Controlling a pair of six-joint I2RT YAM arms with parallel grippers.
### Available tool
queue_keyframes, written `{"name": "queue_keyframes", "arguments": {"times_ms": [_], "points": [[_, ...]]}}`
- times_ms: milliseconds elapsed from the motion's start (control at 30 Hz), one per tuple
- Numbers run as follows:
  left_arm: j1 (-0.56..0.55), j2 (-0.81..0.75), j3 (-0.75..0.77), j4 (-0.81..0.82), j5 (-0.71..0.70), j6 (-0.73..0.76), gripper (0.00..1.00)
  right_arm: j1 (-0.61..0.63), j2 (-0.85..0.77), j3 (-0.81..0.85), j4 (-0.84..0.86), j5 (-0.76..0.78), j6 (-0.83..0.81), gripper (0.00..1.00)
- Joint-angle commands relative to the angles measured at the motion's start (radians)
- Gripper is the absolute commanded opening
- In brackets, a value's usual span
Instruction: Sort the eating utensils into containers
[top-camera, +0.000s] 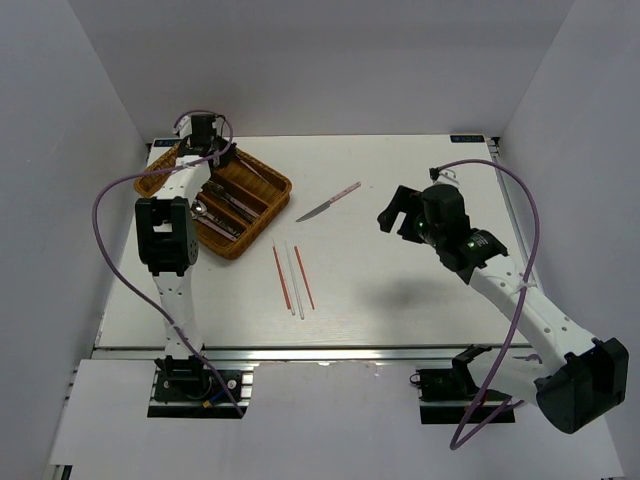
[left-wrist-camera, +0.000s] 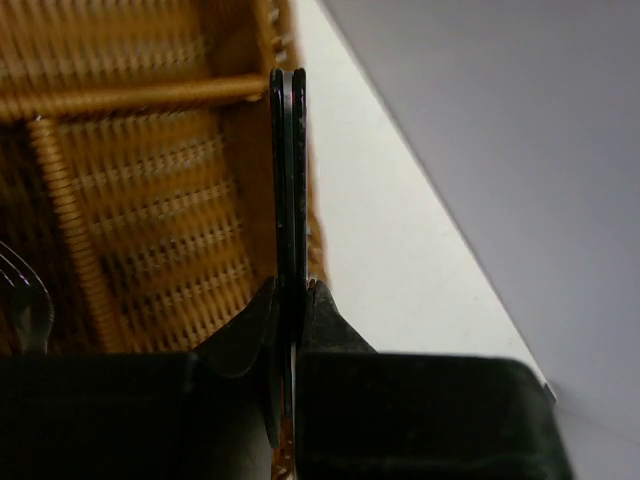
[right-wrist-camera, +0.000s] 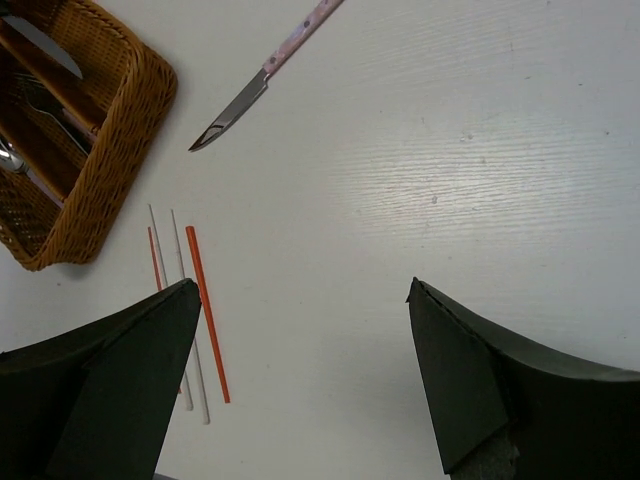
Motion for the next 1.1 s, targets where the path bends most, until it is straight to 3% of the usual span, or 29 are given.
{"name": "queue_keyframes", "arguments": {"times_ms": [0,167,267,300,367,400,500,700,767,833,867,900,933,967,1000,1033,1067], "points": [[-0.003,0.000,-0.004,-0.006,0.042,-0.047,0.13,-0.024,0.000,0.001,0.031,-0.015,-0.052,0.89],[-0.006,-0.040,-0.093,0.056,0.054,-0.074,0.15,-0.053,0.012,0.002,0.038,-0.037,-0.063,0.89],[-0.006,-0.078,-0.153,0.094,0.057,-0.077,0.41,-0.058,0.023,-0.002,0.050,-0.057,-0.058,0.89],[-0.006,-0.083,-0.160,0.094,0.062,-0.075,0.58,-0.058,0.024,-0.004,0.054,-0.067,-0.056,0.89],[-0.006,-0.100,-0.173,0.105,0.068,-0.071,0.68,-0.060,0.032,-0.005,0.064,-0.074,-0.053,0.89],[-0.006,-0.107,-0.179,0.109,0.071,-0.070,0.82,-0.060,0.034,-0.008,0.065,-0.078,-0.050,0.89],[-0.009,-0.139,-0.174,0.113,0.071,-0.041,0.98,-0.060,0.041,-0.010,0.068,-0.077,-0.053,0.89],[-0.043,-0.195,-0.092,0.036,0.055,0.097,0.98,-0.063,0.054,-0.007,0.068,-0.083,-0.061,0.89],[-0.077,-0.198,-0.044,0.060,0.078,0.207,0.98,-0.067,0.052,-0.012,0.070,-0.090,-0.072,0.89],[-0.153,-0.143,0.049,0.054,0.227,0.400,0.98,-0.076,0.049,-0.016,0.073,-0.119,-0.101,0.89],[-0.191,-0.102,0.133,-0.060,0.252,0.479,0.98,-0.080,0.046,-0.019,0.071,-0.126,-0.110,0.89],[-0.231,-0.002,0.341,-0.140,0.259,0.576,0.98,-0.084,0.043,-0.027,0.062,-0.129,-0.119,0.89],[-0.314,0.049,0.443,-0.213,0.256,0.767,0.98,-0.089,0.031,-0.030,0.053,-0.127,-0.127,0.89],[-0.351,0.087,0.520,-0.308,0.256,0.849,0.98,-0.095,0.018,-0.036,0.044,-0.127,-0.141,0.89],[-0.382,0.112,0.557,-0.320,0.259,0.926,0.98,-0.096,0.006,-0.041,0.021,-0.126,-0.145,0.89],[-0.428,0.111,0.521,-0.309,0.278,1.050,0.98,-0.099,-0.027,-0.053,0.008,-0.126,-0.153,0.89],[-0.443,0.094,0.463,-0.227,0.290,1.083,0.98,-0.101,-0.047,-0.059,-0.007,-0.123,-0.156,0.89]]}}
